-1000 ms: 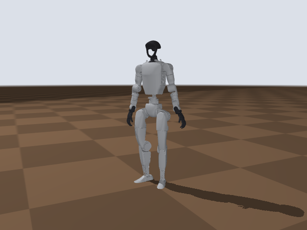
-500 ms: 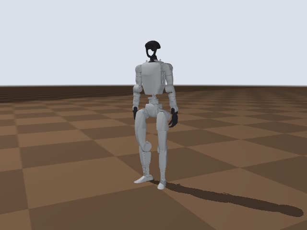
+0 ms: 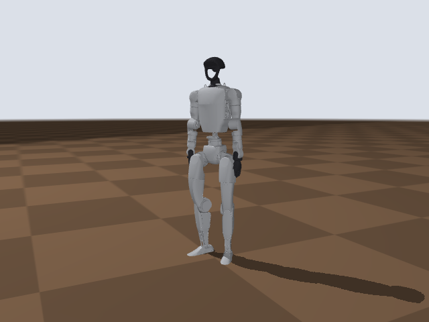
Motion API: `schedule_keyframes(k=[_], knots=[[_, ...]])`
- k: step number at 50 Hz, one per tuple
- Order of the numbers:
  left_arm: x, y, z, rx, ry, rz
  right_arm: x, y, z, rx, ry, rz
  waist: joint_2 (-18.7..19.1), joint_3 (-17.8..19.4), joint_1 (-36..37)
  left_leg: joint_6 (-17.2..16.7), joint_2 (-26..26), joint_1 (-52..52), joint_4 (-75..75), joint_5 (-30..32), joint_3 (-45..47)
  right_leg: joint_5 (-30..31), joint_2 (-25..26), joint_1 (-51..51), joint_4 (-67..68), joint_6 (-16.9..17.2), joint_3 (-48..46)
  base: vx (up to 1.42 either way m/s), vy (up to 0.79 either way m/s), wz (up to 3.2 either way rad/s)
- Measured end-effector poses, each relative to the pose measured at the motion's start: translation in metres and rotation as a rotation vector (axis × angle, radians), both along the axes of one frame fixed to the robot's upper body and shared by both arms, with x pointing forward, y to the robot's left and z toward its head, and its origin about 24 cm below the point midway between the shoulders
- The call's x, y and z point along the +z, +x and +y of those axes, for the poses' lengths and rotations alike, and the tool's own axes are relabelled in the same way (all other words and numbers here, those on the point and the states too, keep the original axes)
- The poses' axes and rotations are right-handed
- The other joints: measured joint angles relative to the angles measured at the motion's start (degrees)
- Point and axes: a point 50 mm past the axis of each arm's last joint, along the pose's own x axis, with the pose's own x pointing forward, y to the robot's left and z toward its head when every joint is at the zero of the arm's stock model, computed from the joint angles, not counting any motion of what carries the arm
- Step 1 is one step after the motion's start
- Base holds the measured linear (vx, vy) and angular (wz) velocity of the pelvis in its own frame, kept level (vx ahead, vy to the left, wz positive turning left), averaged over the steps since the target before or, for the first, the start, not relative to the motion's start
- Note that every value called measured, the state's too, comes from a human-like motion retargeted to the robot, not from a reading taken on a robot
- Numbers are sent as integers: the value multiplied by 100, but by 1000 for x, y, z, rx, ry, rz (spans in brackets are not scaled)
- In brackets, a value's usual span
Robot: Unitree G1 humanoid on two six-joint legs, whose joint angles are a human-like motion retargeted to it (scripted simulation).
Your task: Upper body actions
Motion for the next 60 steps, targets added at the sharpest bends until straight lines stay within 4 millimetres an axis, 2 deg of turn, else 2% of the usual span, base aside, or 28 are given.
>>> schedule_keyframes(k=[5,12,18,26,38,60], knots=[[0,-3,3,0,-2,7,1,-7,-2,-113,-9,27,-2,-26,17,3,0,3,-7,0,-1,-6,11,2,-2,-4,-3,0,0,0],[1,-10,10,104,28,42,1,-11,-5,-179,-22,40,-3,-27,23,6,9,19,-7,-2,10,-18,34,23,-1,-14,8,0,0,0],[2,-16,16,137,107,44,1,-12,-5,-156,-29,39,-6,-44,35,6,21,22,-9,-3,33,-22,52,22,-1,-21,30,0,0,0],[3,-23,13,114,46,99,1,-10,-5,-133,-27,34,11,-63,33,44,-9,28,-43,-9,7,-29,82,11,0,-31,11,0,0,0],[2,-18,14,11,36,81,1,-7,-6,-83,-22,31,6,-75,101,49,-11,-2,-28,-2,6,-30,73,-7,10,-34,23,0,0,0],[3,-18,16,26,28,89,2,-9,-9,-81,-30,38,17,-103,121,35,15,-49,2,0,18,-21,61,-51,24,-30,34,0,0,0]])
